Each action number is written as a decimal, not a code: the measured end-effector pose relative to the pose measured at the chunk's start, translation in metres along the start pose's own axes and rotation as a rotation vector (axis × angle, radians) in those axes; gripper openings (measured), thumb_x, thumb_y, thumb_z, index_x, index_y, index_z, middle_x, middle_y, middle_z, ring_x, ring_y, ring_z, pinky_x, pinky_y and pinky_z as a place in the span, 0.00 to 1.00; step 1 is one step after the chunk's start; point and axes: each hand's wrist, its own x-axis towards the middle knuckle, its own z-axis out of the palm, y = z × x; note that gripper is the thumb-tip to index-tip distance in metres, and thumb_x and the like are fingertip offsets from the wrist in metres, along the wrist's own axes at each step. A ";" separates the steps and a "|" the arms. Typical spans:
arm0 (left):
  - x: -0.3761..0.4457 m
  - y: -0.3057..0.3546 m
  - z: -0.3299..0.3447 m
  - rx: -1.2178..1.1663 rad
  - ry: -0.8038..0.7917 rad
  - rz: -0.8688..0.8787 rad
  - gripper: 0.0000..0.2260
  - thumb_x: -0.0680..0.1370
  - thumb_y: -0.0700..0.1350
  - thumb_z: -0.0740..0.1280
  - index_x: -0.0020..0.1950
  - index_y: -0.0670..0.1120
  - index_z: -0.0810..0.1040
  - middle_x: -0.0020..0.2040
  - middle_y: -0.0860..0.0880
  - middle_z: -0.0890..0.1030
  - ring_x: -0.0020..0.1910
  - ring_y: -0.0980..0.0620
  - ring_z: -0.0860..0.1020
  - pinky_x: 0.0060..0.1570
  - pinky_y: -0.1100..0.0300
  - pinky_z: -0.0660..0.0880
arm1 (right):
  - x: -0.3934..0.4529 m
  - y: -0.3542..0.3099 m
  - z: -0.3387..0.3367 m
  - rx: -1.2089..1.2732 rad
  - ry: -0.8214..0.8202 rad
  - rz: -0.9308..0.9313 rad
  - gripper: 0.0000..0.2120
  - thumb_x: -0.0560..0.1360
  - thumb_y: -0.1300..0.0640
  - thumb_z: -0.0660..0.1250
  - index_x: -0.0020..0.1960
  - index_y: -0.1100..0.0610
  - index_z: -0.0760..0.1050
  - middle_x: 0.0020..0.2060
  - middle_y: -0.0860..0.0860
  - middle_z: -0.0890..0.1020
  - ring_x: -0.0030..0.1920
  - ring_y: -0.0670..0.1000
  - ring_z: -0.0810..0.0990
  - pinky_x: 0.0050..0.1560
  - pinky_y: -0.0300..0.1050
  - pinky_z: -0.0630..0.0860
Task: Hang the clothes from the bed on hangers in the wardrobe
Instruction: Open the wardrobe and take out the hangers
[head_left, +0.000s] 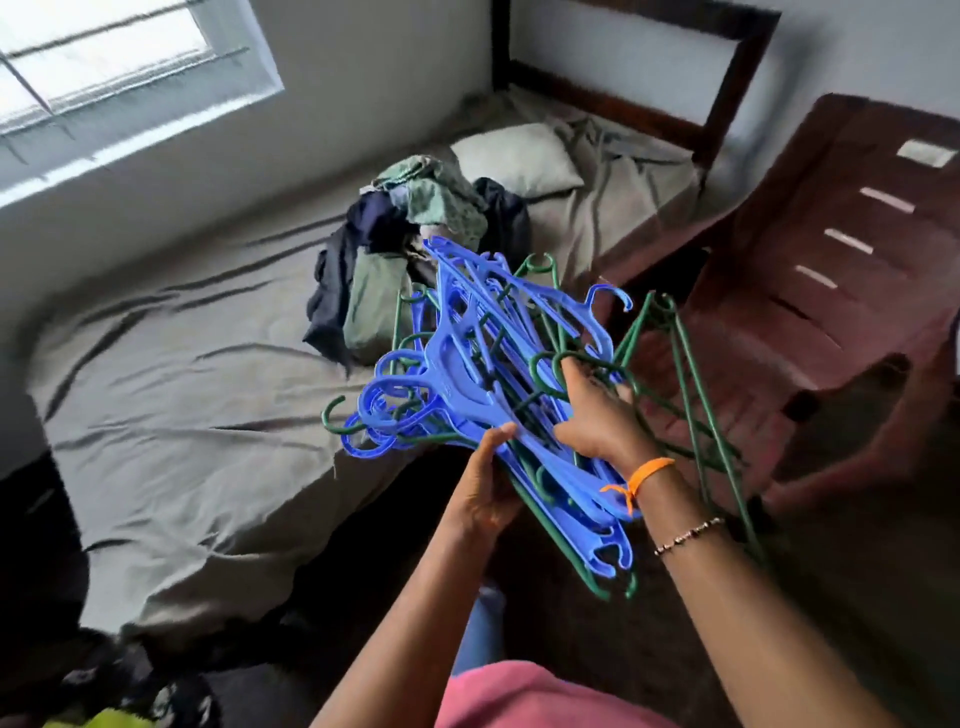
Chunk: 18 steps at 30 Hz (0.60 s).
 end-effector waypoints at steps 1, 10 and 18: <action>0.016 0.013 -0.005 -0.010 0.019 0.014 0.15 0.53 0.47 0.79 0.36 0.42 0.85 0.37 0.42 0.84 0.36 0.47 0.83 0.33 0.55 0.80 | 0.022 -0.009 -0.002 -0.004 -0.011 -0.022 0.27 0.71 0.62 0.62 0.66 0.54 0.57 0.55 0.55 0.76 0.61 0.58 0.73 0.70 0.59 0.52; 0.171 0.172 -0.026 -0.031 0.075 0.044 0.35 0.49 0.48 0.82 0.54 0.40 0.80 0.45 0.40 0.84 0.43 0.43 0.83 0.45 0.50 0.80 | 0.225 -0.083 -0.045 0.073 -0.073 -0.047 0.34 0.72 0.63 0.61 0.74 0.54 0.50 0.52 0.53 0.77 0.63 0.60 0.71 0.73 0.60 0.48; 0.286 0.269 -0.006 0.060 0.078 -0.065 0.10 0.74 0.45 0.65 0.42 0.40 0.83 0.34 0.42 0.83 0.30 0.46 0.82 0.26 0.56 0.78 | 0.357 -0.097 -0.081 0.212 -0.061 0.034 0.35 0.75 0.62 0.61 0.76 0.55 0.46 0.74 0.56 0.60 0.72 0.61 0.57 0.73 0.57 0.50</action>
